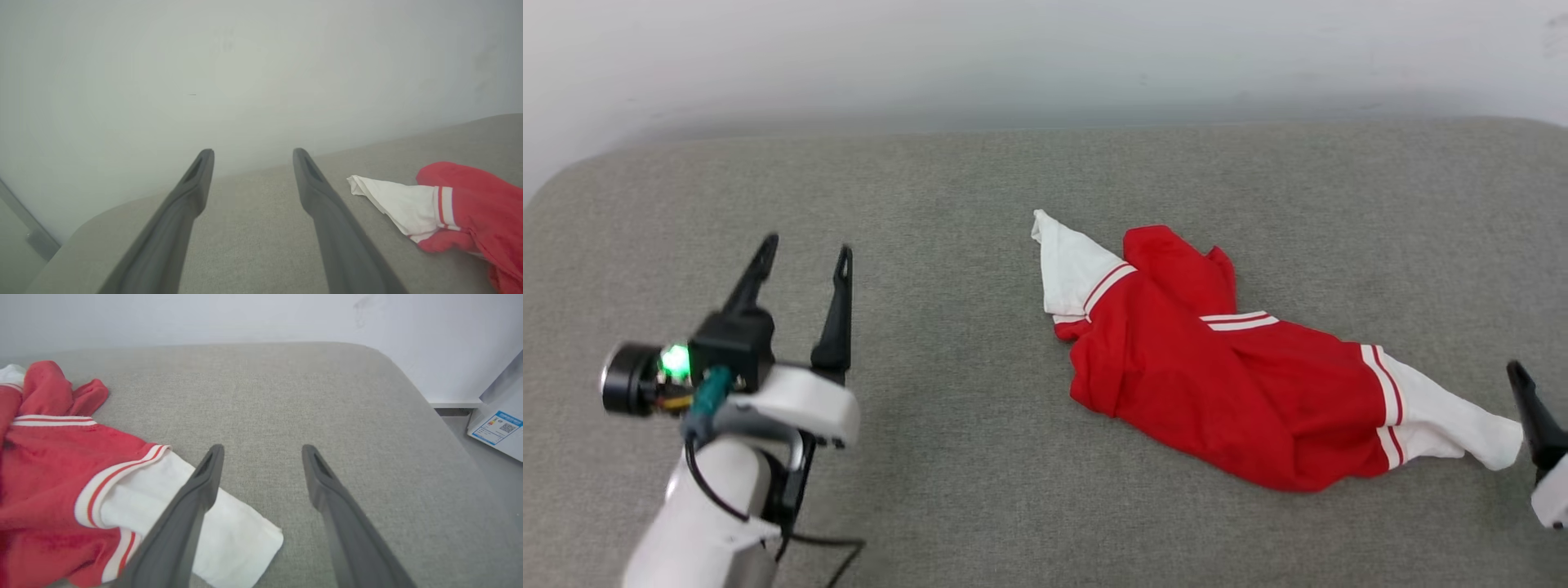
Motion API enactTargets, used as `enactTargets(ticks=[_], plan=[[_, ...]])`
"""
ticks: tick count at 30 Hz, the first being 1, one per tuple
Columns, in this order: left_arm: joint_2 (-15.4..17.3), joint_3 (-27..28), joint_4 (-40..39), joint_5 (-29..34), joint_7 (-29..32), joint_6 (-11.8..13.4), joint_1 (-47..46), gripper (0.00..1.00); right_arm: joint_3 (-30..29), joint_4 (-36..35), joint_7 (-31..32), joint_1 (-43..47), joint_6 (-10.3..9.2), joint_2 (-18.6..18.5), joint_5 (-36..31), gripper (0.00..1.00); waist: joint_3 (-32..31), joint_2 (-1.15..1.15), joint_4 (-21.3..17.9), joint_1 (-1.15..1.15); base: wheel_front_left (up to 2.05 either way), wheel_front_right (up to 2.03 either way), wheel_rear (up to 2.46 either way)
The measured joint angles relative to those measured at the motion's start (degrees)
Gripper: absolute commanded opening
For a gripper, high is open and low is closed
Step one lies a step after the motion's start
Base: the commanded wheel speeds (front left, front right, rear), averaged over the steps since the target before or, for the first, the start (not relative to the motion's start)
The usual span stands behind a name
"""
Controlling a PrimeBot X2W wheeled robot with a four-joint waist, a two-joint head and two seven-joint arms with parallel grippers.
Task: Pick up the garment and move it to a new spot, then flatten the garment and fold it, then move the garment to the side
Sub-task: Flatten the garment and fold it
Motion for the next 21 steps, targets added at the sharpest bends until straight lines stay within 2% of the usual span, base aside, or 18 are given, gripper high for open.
enactTargets(ticks=[5, 11, 15, 21], plan=[[1.8, -1.2, 1.3, -0.9, 4.4, -4.8, -8.5, 1.0, -5.3, -6.8, -1.1, 0.3, 0.0, 3.0, -6.2, 1.0, 0.5, 0.0, -1.4, 0.0, 0.0, 0.0, 0.0], [2.4, -4.4, 4.1, -2.9, 14.1, -10.8, -19.1, 1.0, -10.6, -16.2, 0.1, 3.4, 0.0, 6.9, -13.3, 1.0, 1.9, 0.0, -2.9, 0.0, 0.0, 0.0, 0.0], [1.5, -7.2, 7.7, -6.4, 23.2, -13.0, -25.0, 1.0, -13.7, -22.5, 3.1, 5.3, 0.0, 9.7, -17.3, 1.0, 3.3, 0.0, -3.7, 0.0, 0.0, 0.0, 0.0], [0.5, -14.4, 14.6, -12.5, 38.4, -14.1, -32.9, 1.0, -16.6, -29.9, 7.2, 7.5, 0.0, 13.6, -20.9, 1.0, 5.5, 0.0, -4.7, 0.0, 0.0, 0.0, 0.0]])
